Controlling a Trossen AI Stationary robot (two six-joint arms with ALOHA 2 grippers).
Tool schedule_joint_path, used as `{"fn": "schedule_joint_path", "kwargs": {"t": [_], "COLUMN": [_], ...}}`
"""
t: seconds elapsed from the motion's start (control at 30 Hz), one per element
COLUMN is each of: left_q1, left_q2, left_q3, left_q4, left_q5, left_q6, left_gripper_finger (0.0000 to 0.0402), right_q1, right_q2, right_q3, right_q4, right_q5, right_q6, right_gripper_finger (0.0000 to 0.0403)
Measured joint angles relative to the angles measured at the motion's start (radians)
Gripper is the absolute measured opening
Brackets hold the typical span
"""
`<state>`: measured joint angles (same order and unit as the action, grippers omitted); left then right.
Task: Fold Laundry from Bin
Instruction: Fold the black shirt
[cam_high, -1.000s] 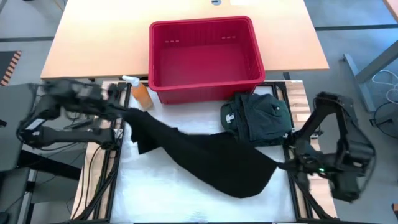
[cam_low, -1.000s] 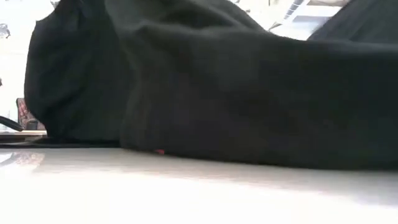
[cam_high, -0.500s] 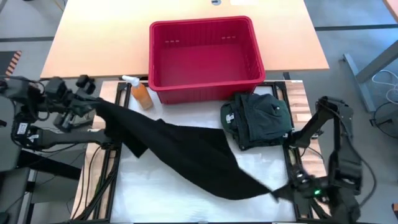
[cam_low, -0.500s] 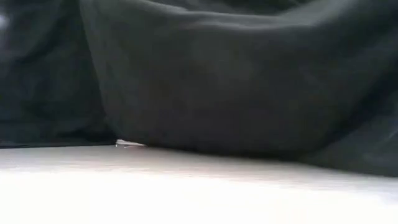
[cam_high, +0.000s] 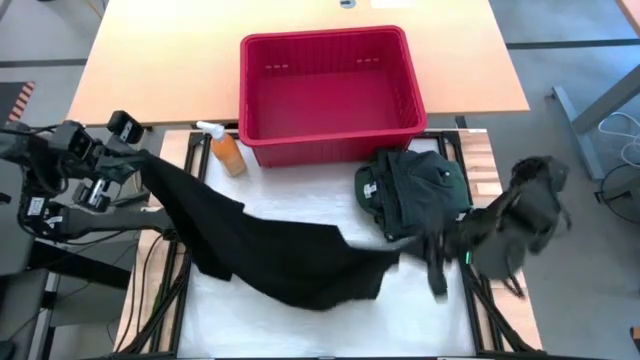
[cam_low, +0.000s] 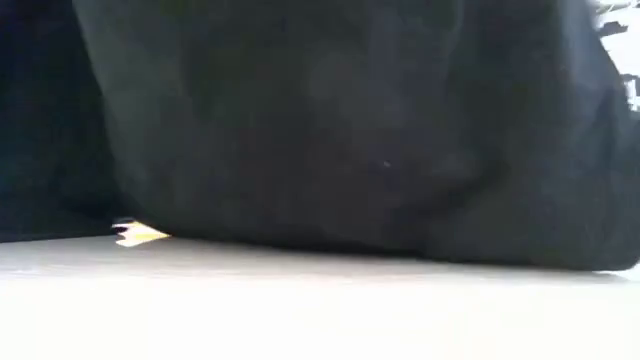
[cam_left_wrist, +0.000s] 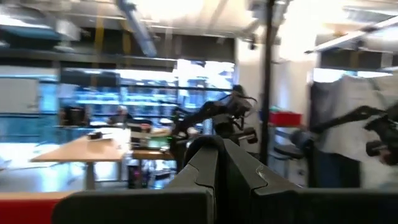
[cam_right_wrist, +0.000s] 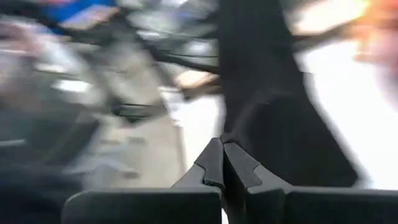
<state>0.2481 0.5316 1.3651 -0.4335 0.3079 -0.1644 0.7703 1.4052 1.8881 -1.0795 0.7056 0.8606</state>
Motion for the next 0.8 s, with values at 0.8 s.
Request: {"fn": "schedule_joint_path", "kwargs": {"t": [0.8], "left_q1": [0.0], "left_q2": [0.0], "left_q3": [-0.014], "left_q4": [-0.232], "left_q5": [0.274], "left_q6": [-0.235], "left_gripper_finger": [0.0], "right_q1": [-0.454], "right_q2": [-0.193], "right_q3": [-0.195], "right_q4": [-0.273], "right_q5": [-0.679], "right_q6": [0.087], "right_gripper_finger": [0.0013]}}
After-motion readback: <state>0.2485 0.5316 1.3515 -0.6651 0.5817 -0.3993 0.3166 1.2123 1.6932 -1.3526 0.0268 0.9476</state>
